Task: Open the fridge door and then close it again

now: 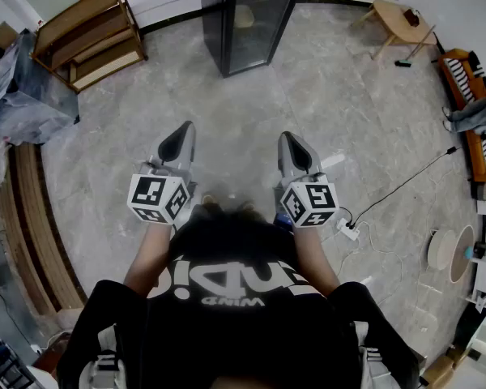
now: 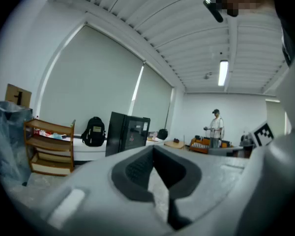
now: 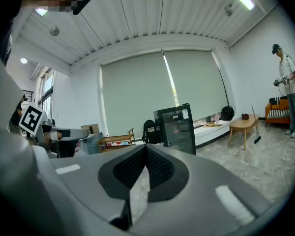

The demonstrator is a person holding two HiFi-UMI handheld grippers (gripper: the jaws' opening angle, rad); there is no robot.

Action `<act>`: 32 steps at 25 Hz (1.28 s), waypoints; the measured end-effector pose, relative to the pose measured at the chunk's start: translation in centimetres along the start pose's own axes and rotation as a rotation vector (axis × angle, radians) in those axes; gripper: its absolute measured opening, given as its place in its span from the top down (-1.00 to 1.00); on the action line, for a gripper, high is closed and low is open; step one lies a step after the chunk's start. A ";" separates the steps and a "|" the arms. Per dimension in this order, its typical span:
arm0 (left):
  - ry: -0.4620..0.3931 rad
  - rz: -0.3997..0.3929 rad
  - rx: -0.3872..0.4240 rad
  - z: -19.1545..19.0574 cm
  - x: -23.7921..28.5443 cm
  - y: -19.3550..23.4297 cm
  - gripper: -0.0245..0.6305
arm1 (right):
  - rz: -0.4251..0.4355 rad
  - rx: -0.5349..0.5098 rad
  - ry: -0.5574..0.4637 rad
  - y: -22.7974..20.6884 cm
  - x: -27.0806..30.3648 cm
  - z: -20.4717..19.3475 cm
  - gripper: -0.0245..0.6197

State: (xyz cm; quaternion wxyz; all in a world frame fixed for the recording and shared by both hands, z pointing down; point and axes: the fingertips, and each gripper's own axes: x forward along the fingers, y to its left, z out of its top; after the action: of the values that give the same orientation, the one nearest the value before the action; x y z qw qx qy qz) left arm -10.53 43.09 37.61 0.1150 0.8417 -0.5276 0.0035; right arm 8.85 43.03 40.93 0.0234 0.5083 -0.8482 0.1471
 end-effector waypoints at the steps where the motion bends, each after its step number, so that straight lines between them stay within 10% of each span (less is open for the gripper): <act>1: 0.001 -0.001 0.001 -0.1 -0.1 0.1 0.92 | 0.000 -0.002 -0.001 0.1 0.1 -0.1 0.93; 32: 0.031 -0.118 0.037 0.0 6.2 8.0 0.92 | -0.098 0.019 -0.058 0.5 8.8 0.4 0.93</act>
State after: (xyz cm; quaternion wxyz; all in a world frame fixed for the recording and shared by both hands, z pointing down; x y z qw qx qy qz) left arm -14.89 34.28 39.94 0.1077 0.8732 -0.4749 0.0195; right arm 4.23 35.59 42.16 0.0014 0.5535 -0.8211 0.1390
